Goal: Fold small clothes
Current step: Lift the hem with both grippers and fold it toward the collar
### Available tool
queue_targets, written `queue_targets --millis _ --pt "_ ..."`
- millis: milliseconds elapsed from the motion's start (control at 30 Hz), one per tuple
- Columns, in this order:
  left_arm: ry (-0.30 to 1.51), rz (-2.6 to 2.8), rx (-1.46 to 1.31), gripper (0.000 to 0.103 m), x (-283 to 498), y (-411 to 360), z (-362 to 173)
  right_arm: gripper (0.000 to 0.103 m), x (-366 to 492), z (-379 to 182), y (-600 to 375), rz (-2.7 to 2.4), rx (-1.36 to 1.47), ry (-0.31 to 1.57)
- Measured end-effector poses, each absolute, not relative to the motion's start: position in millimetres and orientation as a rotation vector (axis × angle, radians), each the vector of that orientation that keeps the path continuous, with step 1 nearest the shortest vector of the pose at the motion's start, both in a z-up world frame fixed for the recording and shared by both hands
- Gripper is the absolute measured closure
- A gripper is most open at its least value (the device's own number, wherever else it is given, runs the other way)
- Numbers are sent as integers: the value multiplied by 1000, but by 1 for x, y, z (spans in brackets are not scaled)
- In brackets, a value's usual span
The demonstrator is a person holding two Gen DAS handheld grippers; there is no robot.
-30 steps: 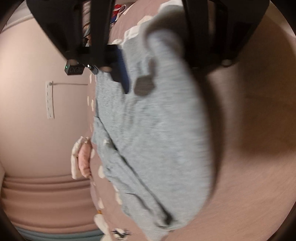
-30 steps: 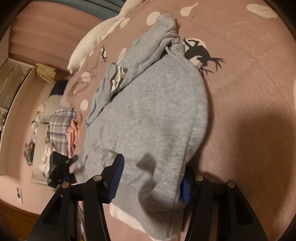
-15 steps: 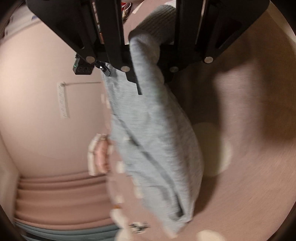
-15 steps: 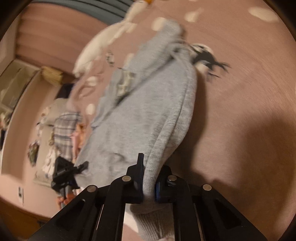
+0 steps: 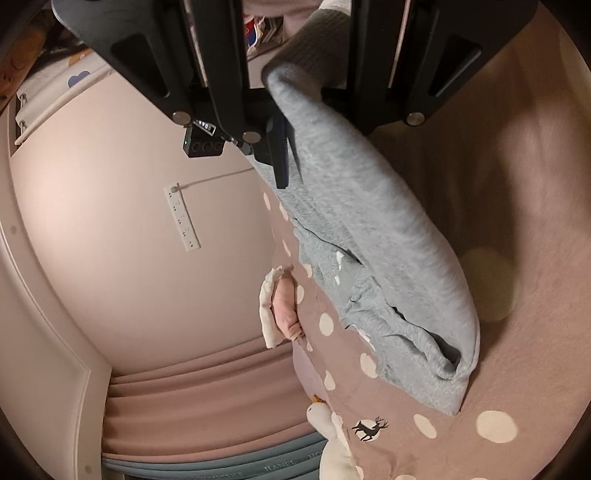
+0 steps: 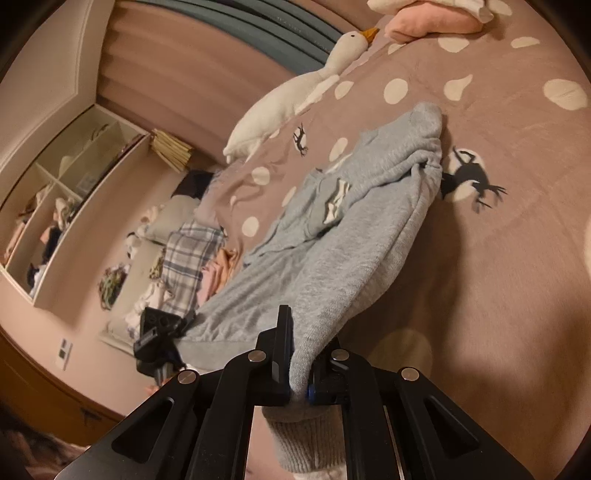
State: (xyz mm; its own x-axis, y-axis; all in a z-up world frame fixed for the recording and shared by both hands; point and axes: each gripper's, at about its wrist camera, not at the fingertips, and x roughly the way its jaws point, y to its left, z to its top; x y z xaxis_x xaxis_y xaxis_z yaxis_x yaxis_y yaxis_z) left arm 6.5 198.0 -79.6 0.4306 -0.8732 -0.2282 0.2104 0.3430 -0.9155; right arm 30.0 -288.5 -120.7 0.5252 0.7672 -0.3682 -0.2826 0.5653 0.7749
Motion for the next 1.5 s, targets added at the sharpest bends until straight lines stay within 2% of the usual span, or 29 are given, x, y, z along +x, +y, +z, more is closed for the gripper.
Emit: queue_targets --millis 200,400,533,733,967,1033,1067,1100,1167,1200,1267,1300,1367,1400,1433,1500 --pt "882 -763 -963 95 -31 210 -76 95 6 -116 -304 687 727 813" --pt "883 -800 -955 95 -15 191 -60 95 9 -103 -296 770 706 775" --pt "901 -778 -983 95 23 186 -49 95 28 -93 -297 802 749 722" --pt "946 -657 -1109 95 95 196 -47 95 92 -99 -310 791 1002 731" --pt "1025 -505 -1204 93 198 201 -81 95 177 -131 -318 616 1171 792" --pt "1050 -448 -1191 88 222 199 -92 95 201 -144 -317 568 1190 813" --pt "1064 -427 -1188 77 231 199 -98 95 210 -152 -316 544 1207 833" --pt "1078 -393 -1215 60 238 200 -107 95 215 -156 -316 523 1218 846" --pt "1099 -368 -1267 41 244 202 -121 95 227 -171 -315 481 1240 891" --pt "1111 -355 -1278 41 245 202 -125 93 229 -176 -315 466 1247 921" --pt "1128 -382 -1239 41 242 203 -124 79 228 -180 -316 463 1244 965" --pt "1140 -395 -1201 41 238 204 -120 77 223 -176 -317 487 1231 964" --pt "1156 -437 -1143 41 228 206 -114 58 210 -162 -320 538 1194 948" --pt "1167 -455 -1115 39 223 207 -111 53 203 -154 -322 561 1174 940" --pt "1179 -461 -1089 39 218 208 -109 49 199 -150 -323 574 1158 937" --pt "1184 -454 -1038 39 206 212 -106 49 187 -143 -324 607 1120 945"
